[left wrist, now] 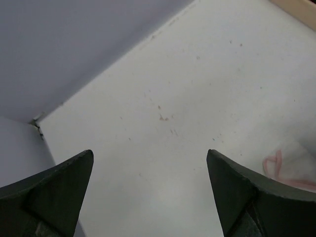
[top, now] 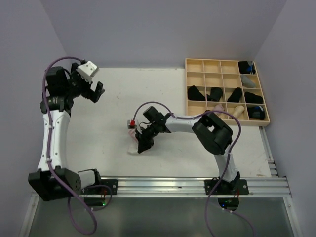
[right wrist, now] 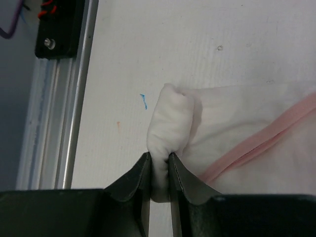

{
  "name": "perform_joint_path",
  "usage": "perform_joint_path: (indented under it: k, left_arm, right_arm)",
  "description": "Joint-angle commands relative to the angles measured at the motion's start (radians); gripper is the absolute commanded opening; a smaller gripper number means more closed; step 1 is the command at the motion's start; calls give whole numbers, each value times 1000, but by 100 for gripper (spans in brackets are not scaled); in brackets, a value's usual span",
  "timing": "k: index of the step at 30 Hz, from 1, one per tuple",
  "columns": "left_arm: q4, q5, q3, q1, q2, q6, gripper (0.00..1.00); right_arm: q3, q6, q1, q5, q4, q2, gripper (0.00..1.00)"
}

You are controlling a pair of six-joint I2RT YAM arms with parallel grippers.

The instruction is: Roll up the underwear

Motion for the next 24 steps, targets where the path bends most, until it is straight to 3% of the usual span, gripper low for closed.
perform_joint_path:
  k: [1,5,7,13,16,22,24]
  left_arm:
    - [251,-38,-58,-12,-105,-155,100]
    - [-20,-72,-116,-121,-174,218,100]
    - [13,-126,-289,-214,-285,236,100]
    - [-30,-176,-560,-425,-420,306,99]
    - [-36,-194,-652,-534,-437,326,89]
    - [14,-240,-775,-725,-424,338,59]
    - [56,-272,-804,-767,-395,331,54]
  right_arm:
    - [95,123,-36,-166,-97,99,0]
    - [187,165,-54,-235,-163,206,0]
    - [220,213,-69,-260,-165,256,0]
    - [229,327,-112,-321,-102,327,0]
    - [252,356,-131,-358,-123,371,0]
    - [278,369,-155,-380,-152,437,0]
    - [286,379,-157,-384,-149,451,0]
